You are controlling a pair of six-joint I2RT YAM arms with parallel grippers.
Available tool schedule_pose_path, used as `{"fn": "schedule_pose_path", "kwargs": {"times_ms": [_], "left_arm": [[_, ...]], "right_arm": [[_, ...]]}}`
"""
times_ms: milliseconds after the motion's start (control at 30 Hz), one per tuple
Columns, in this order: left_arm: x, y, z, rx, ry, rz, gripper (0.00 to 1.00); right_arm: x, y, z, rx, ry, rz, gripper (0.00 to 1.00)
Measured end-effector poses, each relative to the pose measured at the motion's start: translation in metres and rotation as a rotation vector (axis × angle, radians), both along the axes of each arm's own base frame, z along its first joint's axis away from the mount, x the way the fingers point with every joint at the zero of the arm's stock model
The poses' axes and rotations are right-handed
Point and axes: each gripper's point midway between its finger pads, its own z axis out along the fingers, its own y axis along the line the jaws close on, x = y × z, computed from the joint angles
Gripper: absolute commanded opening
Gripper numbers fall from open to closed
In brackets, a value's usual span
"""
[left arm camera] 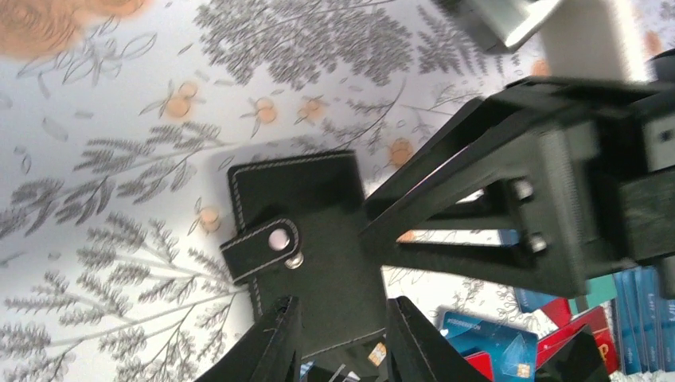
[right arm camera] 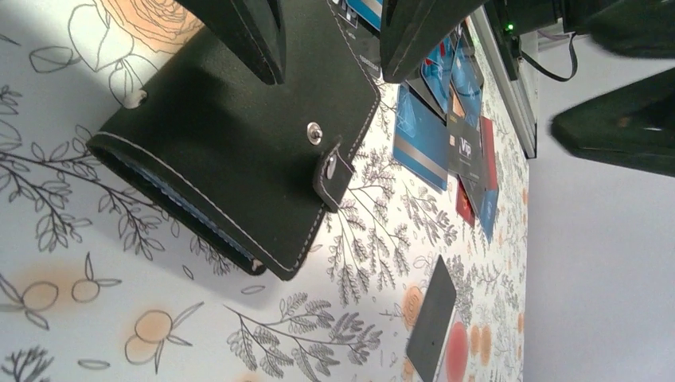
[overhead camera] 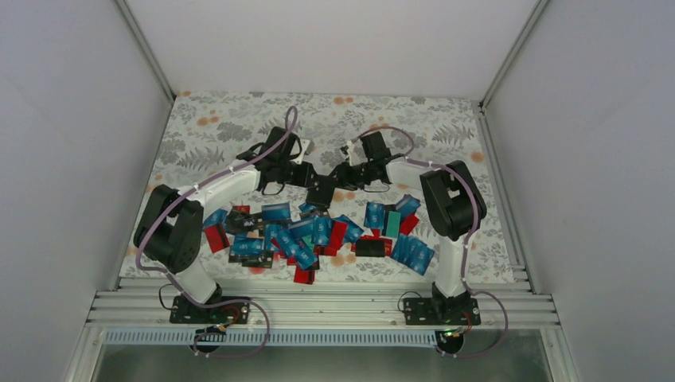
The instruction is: Put the credit cards into the card holder
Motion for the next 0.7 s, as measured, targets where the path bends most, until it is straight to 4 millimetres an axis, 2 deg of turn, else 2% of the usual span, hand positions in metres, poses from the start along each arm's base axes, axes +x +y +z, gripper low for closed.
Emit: {"fn": "schedule_pose_path", "kwargs": {"times_ms": [167, 400, 700], "left_arm": [[-0.010, 0.015, -0.023, 0.062, 0.032, 0.034, 0.21], [-0.018, 0.027, -0.051, 0.115, 0.085, 0.069, 0.21], [-0.019, 0.028, -0.077, 0.135, 0.121, 0.074, 0.22]], "right_arm": [[0.005, 0.003, 0.006, -0.002, -0.016, -0.002, 0.32], [0.012, 0.005, 0.011, -0.034, -0.038, -0.010, 0.32], [0.012, 0.003, 0.004, -0.071, -0.025, -0.013, 0.32]]}}
